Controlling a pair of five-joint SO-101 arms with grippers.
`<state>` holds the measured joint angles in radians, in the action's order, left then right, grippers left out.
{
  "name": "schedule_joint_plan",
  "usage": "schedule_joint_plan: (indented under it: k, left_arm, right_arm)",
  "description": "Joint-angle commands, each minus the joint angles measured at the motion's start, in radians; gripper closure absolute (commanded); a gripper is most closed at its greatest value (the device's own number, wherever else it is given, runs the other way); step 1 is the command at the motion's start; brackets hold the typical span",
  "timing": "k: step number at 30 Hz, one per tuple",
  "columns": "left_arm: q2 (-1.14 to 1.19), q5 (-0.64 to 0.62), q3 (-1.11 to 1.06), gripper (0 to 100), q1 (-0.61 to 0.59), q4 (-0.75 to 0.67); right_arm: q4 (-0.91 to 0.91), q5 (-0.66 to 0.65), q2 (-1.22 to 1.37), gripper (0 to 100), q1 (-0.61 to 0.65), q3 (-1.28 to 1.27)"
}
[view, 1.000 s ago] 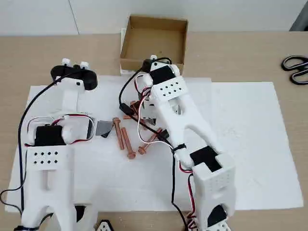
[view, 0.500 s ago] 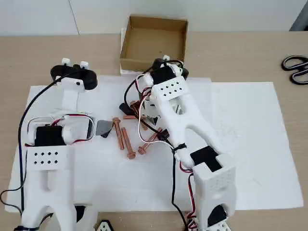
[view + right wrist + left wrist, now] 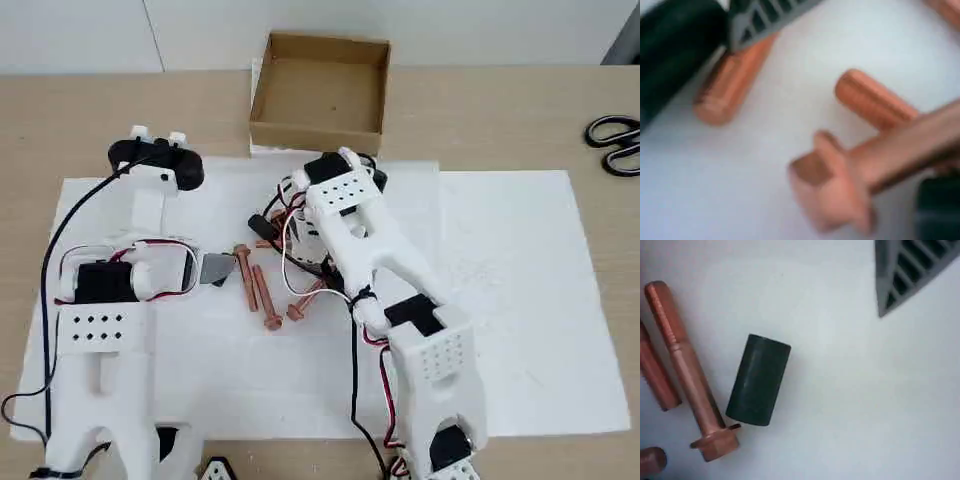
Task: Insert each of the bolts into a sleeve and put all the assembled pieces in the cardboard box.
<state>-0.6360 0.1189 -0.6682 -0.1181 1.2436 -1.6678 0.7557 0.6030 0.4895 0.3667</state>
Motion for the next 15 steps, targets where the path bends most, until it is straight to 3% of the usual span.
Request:
schedule_joint_plan:
  k: [1,11,15]
  left_arm:
    - [0.0,0.003,0.005,66,0.005,-0.023]
    - [0.0,0.003,0.005,66,0.005,-0.021]
    - [0.0,0.003,0.005,66,0.005,-0.021]
  right_arm:
    - [0.028,0.008,0.007,76.8,-0.01,0.002]
    - [0.031,-0.003,0.005,76.8,-0.079,0.002]
    - [0.03,-0.084,0.008,76.8,-0.079,0.041]
